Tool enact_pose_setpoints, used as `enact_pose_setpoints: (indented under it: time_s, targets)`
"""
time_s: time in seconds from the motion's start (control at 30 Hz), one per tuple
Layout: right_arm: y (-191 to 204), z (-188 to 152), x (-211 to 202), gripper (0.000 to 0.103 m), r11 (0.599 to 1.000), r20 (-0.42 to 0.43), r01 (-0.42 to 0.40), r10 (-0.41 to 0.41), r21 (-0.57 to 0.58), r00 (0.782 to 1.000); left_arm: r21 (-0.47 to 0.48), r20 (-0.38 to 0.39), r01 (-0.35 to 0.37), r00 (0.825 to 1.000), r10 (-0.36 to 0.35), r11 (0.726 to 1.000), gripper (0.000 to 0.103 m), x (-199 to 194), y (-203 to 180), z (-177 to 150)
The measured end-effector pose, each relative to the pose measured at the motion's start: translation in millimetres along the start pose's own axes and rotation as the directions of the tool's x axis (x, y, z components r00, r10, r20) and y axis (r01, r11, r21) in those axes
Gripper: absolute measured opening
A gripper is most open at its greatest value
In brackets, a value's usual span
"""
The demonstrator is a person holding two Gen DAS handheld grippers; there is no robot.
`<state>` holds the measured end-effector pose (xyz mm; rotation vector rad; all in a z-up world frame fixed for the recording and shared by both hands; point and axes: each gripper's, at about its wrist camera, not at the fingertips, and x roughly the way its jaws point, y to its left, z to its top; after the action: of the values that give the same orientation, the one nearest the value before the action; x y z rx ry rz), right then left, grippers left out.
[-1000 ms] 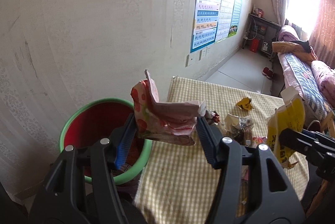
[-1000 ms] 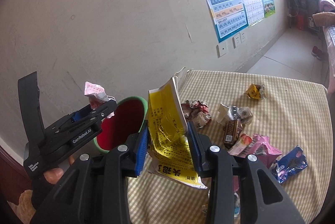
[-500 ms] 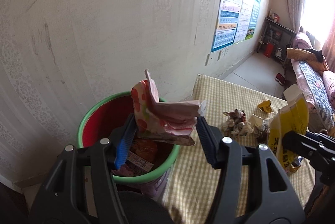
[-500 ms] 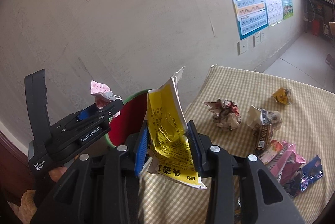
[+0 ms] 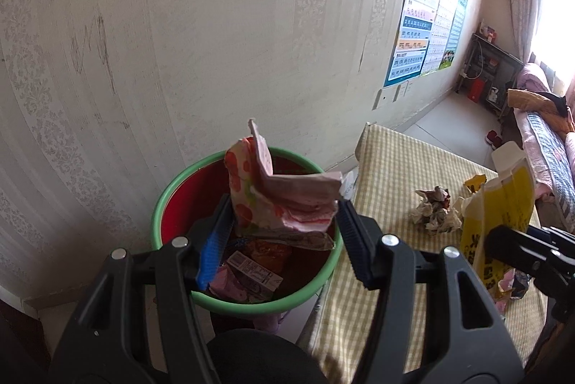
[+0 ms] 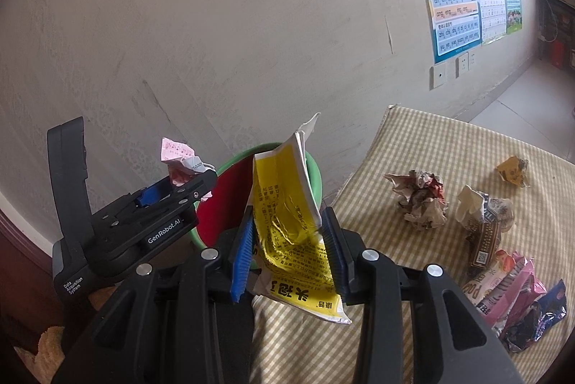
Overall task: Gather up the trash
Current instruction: 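Carry the wrapper and yellow bag with both tools over the green bin, then open both tools to drop the wrapper and yellow bag into the bin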
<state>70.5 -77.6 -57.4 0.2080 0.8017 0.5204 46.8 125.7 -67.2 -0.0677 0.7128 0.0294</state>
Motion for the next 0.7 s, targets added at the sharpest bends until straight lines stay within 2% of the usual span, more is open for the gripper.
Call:
enact_pose_setpoints:
  time_s: [0.5,0.57,0.6,0.63,0.7]
  targets:
    - [23,28,53,0.034,0.998,-0.038,-0.056,0.054,-0.039,0.998,-0.058,-0.074,-0.034,0.997,0.029,0.998,0.056,38,45,2]
    - [23,29,60,0.037,0.996,-0.057,-0.070,0.067,-0.052,0.996,-0.064,-0.076,-0.039,0.997,0.034,0.997,0.056,39,48,2]
    - [23,27,65,0.043,0.994,-0.089,-0.076,0.069,-0.074,0.994,-0.067,-0.075,-0.041,0.997,0.035,0.997,0.056,39,52,2]
    - [23,24,71,0.053,0.992,-0.123,-0.078,0.066,-0.095,0.990,-0.070,-0.076,-0.040,0.996,0.035,0.997,0.056,39,53,1]
    - [25,11,82,0.056,0.988,-0.178,-0.064,0.039,-0.139,0.983,-0.085,-0.084,-0.036,0.996,0.028,0.996,0.056,41,57,-1]
